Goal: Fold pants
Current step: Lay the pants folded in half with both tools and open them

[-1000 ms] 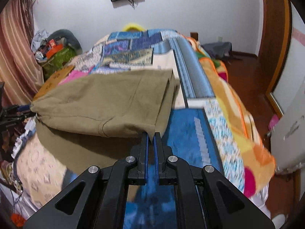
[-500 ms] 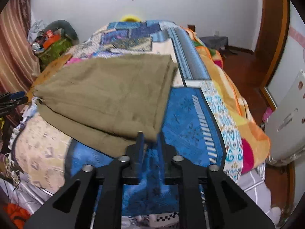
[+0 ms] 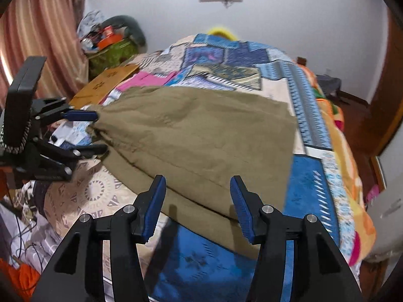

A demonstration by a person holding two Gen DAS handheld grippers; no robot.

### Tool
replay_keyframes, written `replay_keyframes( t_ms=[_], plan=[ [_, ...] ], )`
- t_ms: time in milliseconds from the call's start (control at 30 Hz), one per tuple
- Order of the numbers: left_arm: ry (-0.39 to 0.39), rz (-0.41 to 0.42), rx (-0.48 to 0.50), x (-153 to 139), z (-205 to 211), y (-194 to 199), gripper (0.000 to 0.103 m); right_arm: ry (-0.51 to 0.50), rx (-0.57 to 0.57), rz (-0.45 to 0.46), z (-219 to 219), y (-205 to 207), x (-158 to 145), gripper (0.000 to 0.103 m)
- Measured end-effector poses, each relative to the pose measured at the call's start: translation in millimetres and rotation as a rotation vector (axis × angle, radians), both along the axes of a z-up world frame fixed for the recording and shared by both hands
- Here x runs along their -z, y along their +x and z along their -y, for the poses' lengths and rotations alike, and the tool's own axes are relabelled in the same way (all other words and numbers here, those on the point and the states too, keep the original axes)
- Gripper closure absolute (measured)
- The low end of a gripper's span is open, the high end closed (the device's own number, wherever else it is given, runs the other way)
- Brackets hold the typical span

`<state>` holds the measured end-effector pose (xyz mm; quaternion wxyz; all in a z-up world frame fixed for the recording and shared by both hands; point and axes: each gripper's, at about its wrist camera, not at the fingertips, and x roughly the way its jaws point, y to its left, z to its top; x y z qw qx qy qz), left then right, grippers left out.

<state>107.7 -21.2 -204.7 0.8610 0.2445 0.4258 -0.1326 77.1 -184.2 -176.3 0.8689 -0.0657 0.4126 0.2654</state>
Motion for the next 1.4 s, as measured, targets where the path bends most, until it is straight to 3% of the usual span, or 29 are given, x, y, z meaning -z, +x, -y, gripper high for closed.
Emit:
replay_keyframes(
  t_ms=[200, 467, 667, 733, 833, 1200, 1400],
  plan=[
    [-0.038, -0.028, 0.044, 0, 6, 8, 0.061, -0.029, -0.076, -0.044, -26, 9, 17, 0.054],
    [-0.108, -0.08, 0.055, -7, -2, 23, 0.073, -0.065, -0.156, -0.044, -51, 20, 24, 0.054],
    [-0.159, -0.101, 0.04, -12, -6, 34, 0.074, -0.082, -0.197, -0.028, -66, 25, 26, 0.055],
    [-0.162, -0.11, 0.048, -10, -7, 31, 0.074, -0.075, -0.196, -0.034, -67, 27, 27, 0.079],
    [-0.161, -0.117, 0.057, -9, -8, 24, 0.074, -0.07, -0.195, -0.03, -67, 27, 27, 0.091],
    [-0.122, -0.059, 0.055, -14, -8, 3, 0.078, -0.096, -0.216, 0.069, -65, -2, 3, 0.095],
    [-0.195, -0.088, 0.029, -15, -18, -4, 0.079, -0.065, -0.2, 0.041, -61, -5, 1, 0.095]
  ],
)
